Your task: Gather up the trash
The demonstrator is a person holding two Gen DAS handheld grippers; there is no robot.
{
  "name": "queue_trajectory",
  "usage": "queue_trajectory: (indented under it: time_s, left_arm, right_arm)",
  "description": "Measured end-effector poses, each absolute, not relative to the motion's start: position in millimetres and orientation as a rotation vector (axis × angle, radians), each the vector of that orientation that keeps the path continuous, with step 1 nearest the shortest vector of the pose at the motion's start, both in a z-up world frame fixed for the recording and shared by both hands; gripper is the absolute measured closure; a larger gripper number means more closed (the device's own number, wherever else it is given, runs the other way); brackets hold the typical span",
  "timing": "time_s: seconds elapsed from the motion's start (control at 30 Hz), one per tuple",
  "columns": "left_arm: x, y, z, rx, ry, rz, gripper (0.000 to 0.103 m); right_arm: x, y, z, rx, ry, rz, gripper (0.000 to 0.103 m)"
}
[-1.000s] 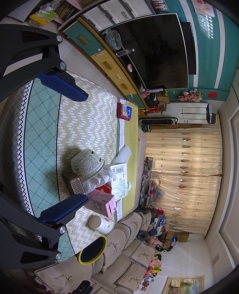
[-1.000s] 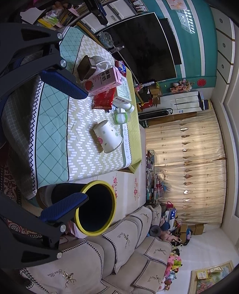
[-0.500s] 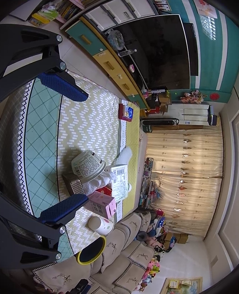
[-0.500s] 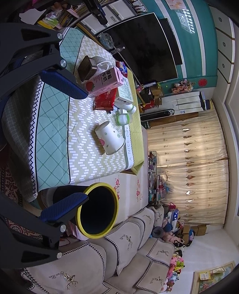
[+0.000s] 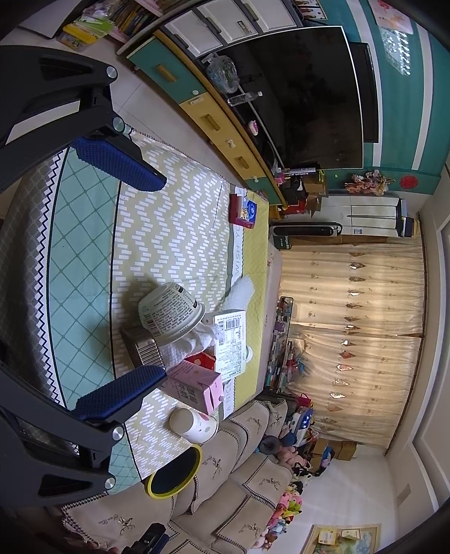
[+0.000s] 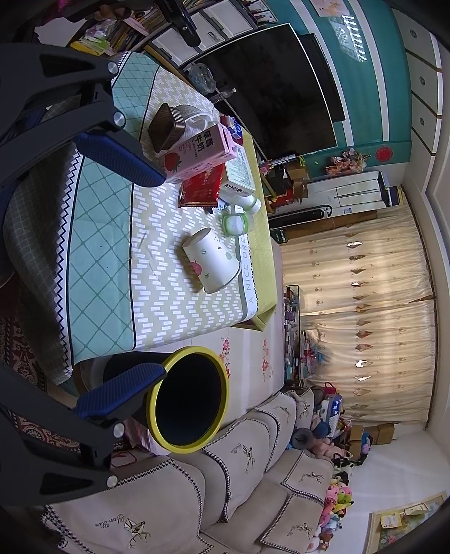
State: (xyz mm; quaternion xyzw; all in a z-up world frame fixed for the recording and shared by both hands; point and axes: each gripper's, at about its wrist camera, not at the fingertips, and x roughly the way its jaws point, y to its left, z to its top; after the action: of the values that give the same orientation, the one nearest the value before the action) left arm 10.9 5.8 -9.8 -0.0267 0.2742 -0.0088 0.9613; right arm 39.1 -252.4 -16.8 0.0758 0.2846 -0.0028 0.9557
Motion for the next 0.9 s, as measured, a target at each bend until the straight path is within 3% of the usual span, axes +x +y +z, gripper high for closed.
queue_trajectory:
  time_s: [0.9]
  left_arm:
    - [15.1, 3.0, -15.3, -0.049, 0.577, -0.024, 0.004]
  right_arm:
    - [47.2, -247.3, -27.7, 0.149, 0.605, 0.009, 0.006]
